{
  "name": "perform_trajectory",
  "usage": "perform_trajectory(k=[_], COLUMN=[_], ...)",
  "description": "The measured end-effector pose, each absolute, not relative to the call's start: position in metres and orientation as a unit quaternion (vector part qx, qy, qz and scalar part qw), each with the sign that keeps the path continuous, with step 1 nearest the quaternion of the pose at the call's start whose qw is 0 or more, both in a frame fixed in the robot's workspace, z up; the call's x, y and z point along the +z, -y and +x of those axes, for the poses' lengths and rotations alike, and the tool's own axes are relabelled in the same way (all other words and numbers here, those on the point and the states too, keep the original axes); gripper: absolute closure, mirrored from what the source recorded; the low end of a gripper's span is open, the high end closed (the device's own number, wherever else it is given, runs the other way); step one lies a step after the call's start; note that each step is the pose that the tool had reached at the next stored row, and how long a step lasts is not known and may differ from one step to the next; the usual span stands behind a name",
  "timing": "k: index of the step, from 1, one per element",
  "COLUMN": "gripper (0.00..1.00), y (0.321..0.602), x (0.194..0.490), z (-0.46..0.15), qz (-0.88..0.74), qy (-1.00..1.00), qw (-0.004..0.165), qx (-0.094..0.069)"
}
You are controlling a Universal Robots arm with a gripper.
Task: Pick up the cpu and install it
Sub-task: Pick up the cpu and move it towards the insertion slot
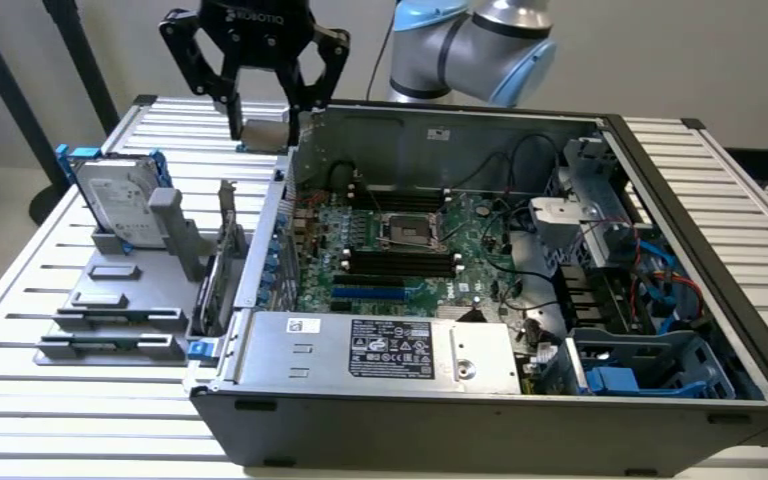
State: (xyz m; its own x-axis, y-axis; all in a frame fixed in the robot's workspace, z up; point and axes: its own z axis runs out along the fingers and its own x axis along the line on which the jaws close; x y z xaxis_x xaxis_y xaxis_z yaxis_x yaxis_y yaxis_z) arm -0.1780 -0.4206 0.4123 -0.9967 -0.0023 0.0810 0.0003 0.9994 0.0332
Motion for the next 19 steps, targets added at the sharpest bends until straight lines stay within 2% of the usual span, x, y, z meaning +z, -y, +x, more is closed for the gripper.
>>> perform_trajectory(k=[8, 19], gripper=[0.45, 0.45], y=[0.410, 0.377], x=[0.409, 0.390], z=[-0.142, -0.099], qz=[0.000, 0.000], qy=[0.999, 0.999], qw=[0.041, 0.041], qx=[-0.017, -0.017])
